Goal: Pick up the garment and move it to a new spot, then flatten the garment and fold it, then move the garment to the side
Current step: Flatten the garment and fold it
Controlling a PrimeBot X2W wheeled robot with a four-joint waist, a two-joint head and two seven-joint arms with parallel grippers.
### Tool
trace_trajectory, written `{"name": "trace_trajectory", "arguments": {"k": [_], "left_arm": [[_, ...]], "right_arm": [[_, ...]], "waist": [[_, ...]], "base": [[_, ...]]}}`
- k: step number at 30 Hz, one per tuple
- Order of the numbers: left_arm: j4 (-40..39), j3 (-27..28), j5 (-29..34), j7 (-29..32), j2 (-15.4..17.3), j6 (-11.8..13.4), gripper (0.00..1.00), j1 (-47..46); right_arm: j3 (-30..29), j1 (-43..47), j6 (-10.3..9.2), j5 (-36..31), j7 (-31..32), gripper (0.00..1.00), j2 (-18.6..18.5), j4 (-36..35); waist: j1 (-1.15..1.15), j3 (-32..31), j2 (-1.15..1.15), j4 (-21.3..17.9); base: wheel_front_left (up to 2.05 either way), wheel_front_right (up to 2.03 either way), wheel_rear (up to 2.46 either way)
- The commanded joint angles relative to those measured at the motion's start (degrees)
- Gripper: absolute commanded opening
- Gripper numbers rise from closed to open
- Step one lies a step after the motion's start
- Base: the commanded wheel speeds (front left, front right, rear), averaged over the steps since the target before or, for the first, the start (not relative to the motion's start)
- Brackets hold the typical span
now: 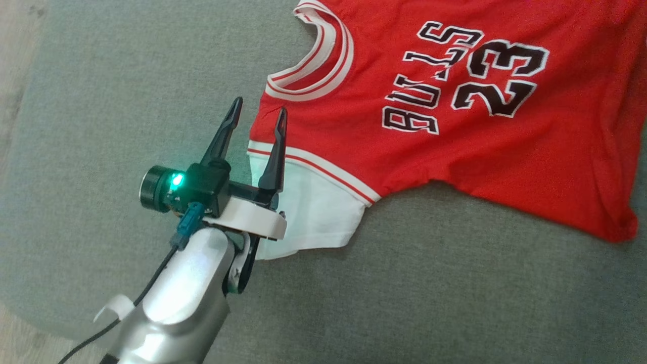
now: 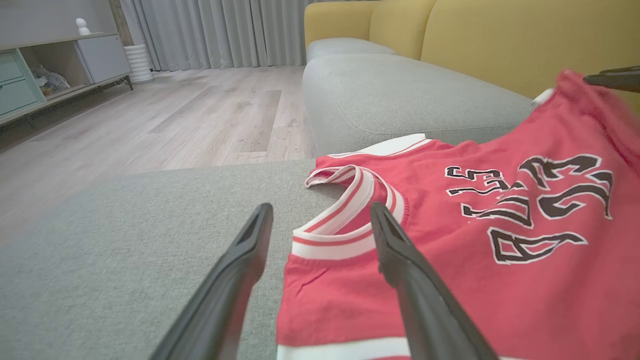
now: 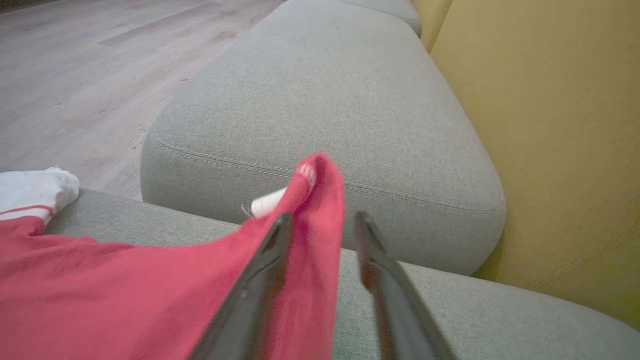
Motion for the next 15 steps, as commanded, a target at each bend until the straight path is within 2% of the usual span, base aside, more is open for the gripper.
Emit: {"name": "trace_trajectory", "arguments": {"k": [1, 9, 15], "left_arm": [[-1.34, 1.78, 0.30, -0.63, 0.93, 0.07, 1.00, -1.82], [-1.07, 3.34, 0.21, -1.07, 1.63, 0.34, 1.00, -1.07], [-0.88, 4.68, -0.09, -1.18, 2.82, 0.69, 1.00, 1.48]], "right_arm": [[0.88, -1.72, -0.04, -0.36, -1.03, 1.00, 0.13, -1.32], [1.12, 1.12, -0.04, 2.21, -10.07, 1.00, 2.04, -0.01], [0.74, 9.45, -0.04, 7.14, -13.38, 1.00, 5.68, -6.00]], "waist": [[-0.01, -0.15, 0.00, -0.39], [-0.01, -3.89, 0.00, -4.03], [-0.01, -8.66, 0.00, -7.98]], "base": [[0.00, 0.00, 0.00], [0.00, 0.00, 0.00], [0.00, 0.00, 0.00]]}}
